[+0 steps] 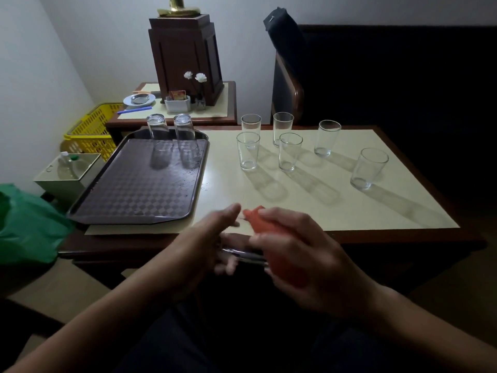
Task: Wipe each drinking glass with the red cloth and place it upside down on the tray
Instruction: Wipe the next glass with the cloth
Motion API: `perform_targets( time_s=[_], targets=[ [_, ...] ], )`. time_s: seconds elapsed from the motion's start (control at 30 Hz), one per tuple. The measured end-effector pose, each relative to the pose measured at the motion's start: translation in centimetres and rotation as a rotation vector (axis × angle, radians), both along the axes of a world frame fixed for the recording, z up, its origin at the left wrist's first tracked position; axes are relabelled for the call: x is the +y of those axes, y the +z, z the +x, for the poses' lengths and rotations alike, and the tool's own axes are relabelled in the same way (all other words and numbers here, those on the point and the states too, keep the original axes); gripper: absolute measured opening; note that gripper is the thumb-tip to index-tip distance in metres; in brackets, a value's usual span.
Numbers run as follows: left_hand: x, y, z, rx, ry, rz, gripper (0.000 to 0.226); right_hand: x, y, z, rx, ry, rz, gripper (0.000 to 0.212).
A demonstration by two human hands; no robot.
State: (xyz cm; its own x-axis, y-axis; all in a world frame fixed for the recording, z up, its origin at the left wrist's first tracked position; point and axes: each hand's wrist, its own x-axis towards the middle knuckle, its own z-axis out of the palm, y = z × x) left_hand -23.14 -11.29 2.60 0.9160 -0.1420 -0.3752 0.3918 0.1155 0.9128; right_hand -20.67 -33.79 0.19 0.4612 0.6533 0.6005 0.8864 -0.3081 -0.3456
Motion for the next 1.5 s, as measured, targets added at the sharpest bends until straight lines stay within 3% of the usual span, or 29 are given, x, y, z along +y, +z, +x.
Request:
perform_targets(
  time_s=[0.03,0.07,0.13,0.2,0.3,0.33,0.37,0.4,0.5,0.57,0.63,0.67,0.73,0.8,0.87,0.93,1.0,1.07,1.13,1.23,1.33,1.5],
  targets=[
    [0.0,0.1,-0.1,0.142,-0.053,-0.078,0.053,-0.1,-0.1,0.2,-0.188,0.029,-0.047,0.047],
    [0.0,0.0,-0.2,0.217,-0.112,-0.119,0.055,-0.2,0.0,0.5,-0.260,0.051,-0.059,0.042],
    [0.0,-0.1,-0.2,0.200,-0.177,-0.136,0.056,-0.6,0.2,0.7,-0.161,0.047,0.003,0.043],
    [-0.1,0.1,-0.3,0.008,-0.158,-0.001,0.050,-1.1,0.6,0.7,0.178,0.013,0.122,0.054],
    [0.4,0.2,-0.7,-0.461,-0.155,0.332,0.043,-1.1,1.0,0.8,0.916,0.054,0.334,0.065],
    [0.4,0.1,-0.8,-0.494,-0.158,0.340,0.043,-0.9,1.3,0.6,1.006,0.052,0.344,0.064],
    [0.4,0.0,-0.7,-0.438,-0.140,0.297,0.043,-0.8,1.5,0.4,0.926,0.022,0.287,0.065],
    [0.3,-0.1,-0.5,-0.336,-0.104,0.221,0.044,-0.9,1.6,0.3,0.725,-0.018,0.188,0.066],
    [0.0,-0.2,0.2,0.021,-0.045,-0.005,0.056,-0.7,0.5,0.7,-0.069,0.049,-0.092,0.048],
    [0.1,-0.3,0.2,0.171,-0.045,-0.132,0.051,-0.5,-0.3,1.1,-0.232,0.058,-0.114,0.044],
    [0.0,-0.5,0.2,0.196,-0.010,-0.231,0.048,-0.3,-0.5,1.0,-0.096,-0.007,-0.023,0.057],
    [-0.3,-0.5,0.1,0.161,0.010,-0.267,0.045,-0.3,-0.4,0.8,0.079,-0.057,0.054,0.065],
    [-0.9,-0.8,0.0,0.038,0.062,-0.301,0.040,-0.1,0.5,0.2,0.617,-0.121,0.199,0.074],
    [-1.0,-1.2,0.0,-0.133,0.083,-0.197,0.042,-0.1,0.7,0.4,1.066,-0.103,0.341,0.062],
    [-0.3,-1.7,-0.1,-0.353,0.085,0.090,0.048,-0.3,0.4,1.1,1.254,-0.114,0.394,0.047],
    [0.2,-2.0,-0.3,-0.521,0.073,0.304,0.055,-0.4,-0.1,1.1,1.180,-0.233,0.296,0.036],
    [0.1,-2.0,-0.5,-0.566,0.061,0.336,0.059,-0.3,-0.8,0.6,0.890,-0.396,0.160,0.031],
    [-0.2,-1.7,-0.5,-0.533,0.087,0.341,0.059,-0.1,-1.2,0.2,0.568,-0.439,0.125,0.048],
    [-0.2,-1.1,-0.4,-0.404,0.128,0.299,0.057,-0.1,-1.3,0.3,0.464,-0.333,0.139,0.066],
    [0.7,-0.5,-0.4,-0.330,0.053,0.219,0.058,-0.8,-0.6,0.8,0.611,-0.198,0.098,0.073],
    [1.5,-0.5,-0.5,-0.473,-0.026,0.221,0.061,-1.1,0.5,1.2,0.878,-0.123,0.163,0.055],
    [0.8,-2.3,-0.2,-0.861,-0.044,0.636,0.060,-0.9,-0.3,1.5,0.935,-0.307,0.202,0.036]
  ],
)
